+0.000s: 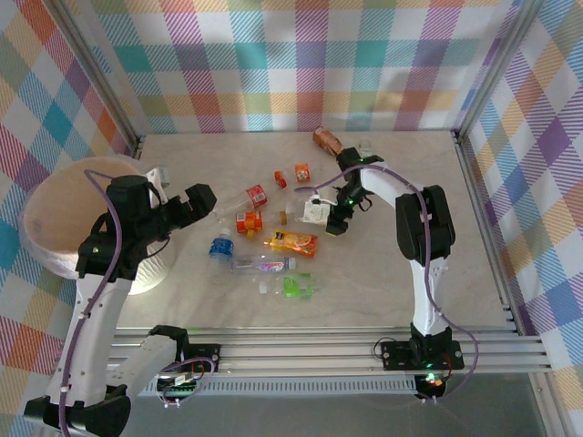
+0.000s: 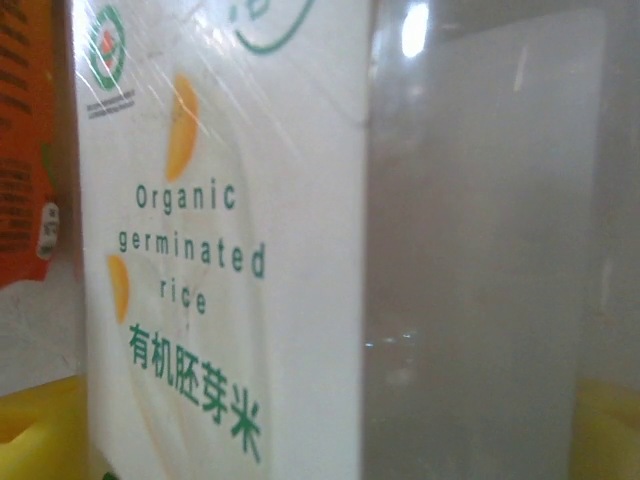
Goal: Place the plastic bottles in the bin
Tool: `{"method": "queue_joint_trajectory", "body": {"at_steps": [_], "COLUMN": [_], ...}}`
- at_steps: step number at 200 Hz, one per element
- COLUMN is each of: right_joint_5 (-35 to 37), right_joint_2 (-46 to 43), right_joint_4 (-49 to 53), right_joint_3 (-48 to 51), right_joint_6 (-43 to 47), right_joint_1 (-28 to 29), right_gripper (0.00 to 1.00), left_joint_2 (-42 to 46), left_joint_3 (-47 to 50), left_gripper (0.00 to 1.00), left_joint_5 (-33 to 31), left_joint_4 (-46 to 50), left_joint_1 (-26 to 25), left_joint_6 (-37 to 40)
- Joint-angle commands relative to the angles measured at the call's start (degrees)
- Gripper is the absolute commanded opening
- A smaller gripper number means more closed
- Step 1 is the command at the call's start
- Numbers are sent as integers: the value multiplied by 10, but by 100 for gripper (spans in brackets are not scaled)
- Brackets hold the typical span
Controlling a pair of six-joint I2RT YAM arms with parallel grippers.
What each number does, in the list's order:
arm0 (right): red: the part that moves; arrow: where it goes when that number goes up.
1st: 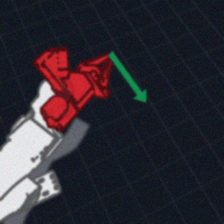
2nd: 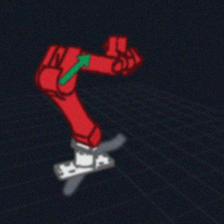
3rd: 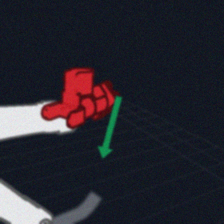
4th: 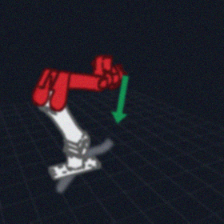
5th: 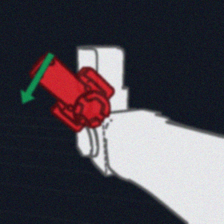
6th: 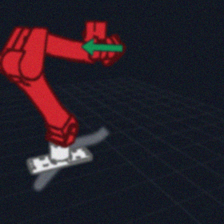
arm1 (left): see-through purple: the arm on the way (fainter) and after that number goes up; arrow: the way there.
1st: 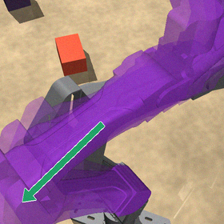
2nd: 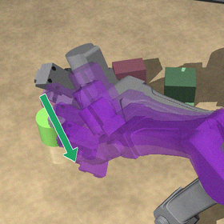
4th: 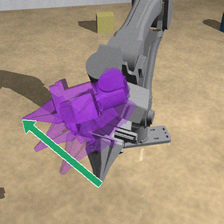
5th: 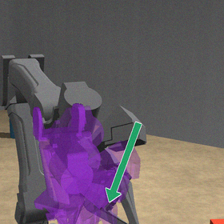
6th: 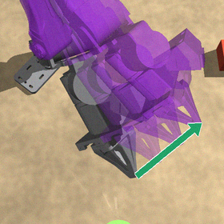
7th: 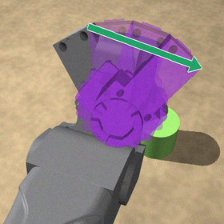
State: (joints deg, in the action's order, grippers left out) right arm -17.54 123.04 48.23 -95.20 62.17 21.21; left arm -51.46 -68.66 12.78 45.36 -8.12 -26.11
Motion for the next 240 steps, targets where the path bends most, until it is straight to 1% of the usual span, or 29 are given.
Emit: {"method": "queue_joint_trajectory", "body": {"at_steps": [1, 29, 42, 53, 60, 73, 87, 107, 123, 128, 140, 159, 171, 184, 195, 207, 222, 240], "right_joint_5": [-57, -62, -67, -85, -100, -128, -164, -196, -205, -207, -216, -248, -271, -267, -237, -209, -206, -219], "right_joint_2": [-55, -115, -147, -176, -195, -232, -273, -327, -357, -363, -376, -388, -388, -388, -389, -388, -377, -357], "right_joint_4": [-34, -100, -127, -144, -160, -194, -234, -299, -336, -344, -359, -399, -420, -406, -386, -391, -413, -405], "right_joint_3": [13, 55, 73, 83, 93, 113, 140, 177, 191, 192, 195, 205, 207, 199, 188, 185, 180, 158], "right_joint_6": [-17, -63, -104, -146, -181, -253, -338, -463, -558, -596, -651, -751, -805, -811, -791, -788, -811, -815], "right_joint_1": [4, 3, 1, 0, 0, 0, 1, 5, 12, 15, 23, 37, 50, 74, 98, 124, 144, 160], "right_gripper": [62, 61, 60, 60, 59, 56, 56, 55, 55, 55, 55, 55, 55, 55, 55, 56, 56, 56], "left_joint_2": [8, 1, -3, -4, -4, -3, -2, -4, -5, -6, -11, -28, -41, -57, -70, -81, -88, -94], "left_joint_3": [7, -1, -5, -3, 3, 23, 38, 39, 44, 44, 44, 37, 29, 21, 14, 8, 3, -2], "left_gripper": [100, 100, 100, 100, 100, 100, 100, 100, 100, 100, 100, 100, 100, 100, 100, 100, 100, 100], "left_joint_5": [9, 39, 59, 90, 117, 191, 231, 246, 265, 269, 275, 297, 298, 292, 286, 282, 261, 218], "left_joint_4": [-3, -10, -21, -44, -66, -128, -173, -193, -222, -232, -248, -261, -266, -275, -283, -299, -331, -343], "left_joint_1": [-3, -3, -3, -3, -3, -4, -7, -16, -25, -29, -39, -55, -68, -82, -93, -105, -114, -117], "left_joint_6": [8, 0, -10, -20, -26, -34, -44, -39, -39, -40, -40, -34, -34, -36, -38, -38, -42, -50]}}
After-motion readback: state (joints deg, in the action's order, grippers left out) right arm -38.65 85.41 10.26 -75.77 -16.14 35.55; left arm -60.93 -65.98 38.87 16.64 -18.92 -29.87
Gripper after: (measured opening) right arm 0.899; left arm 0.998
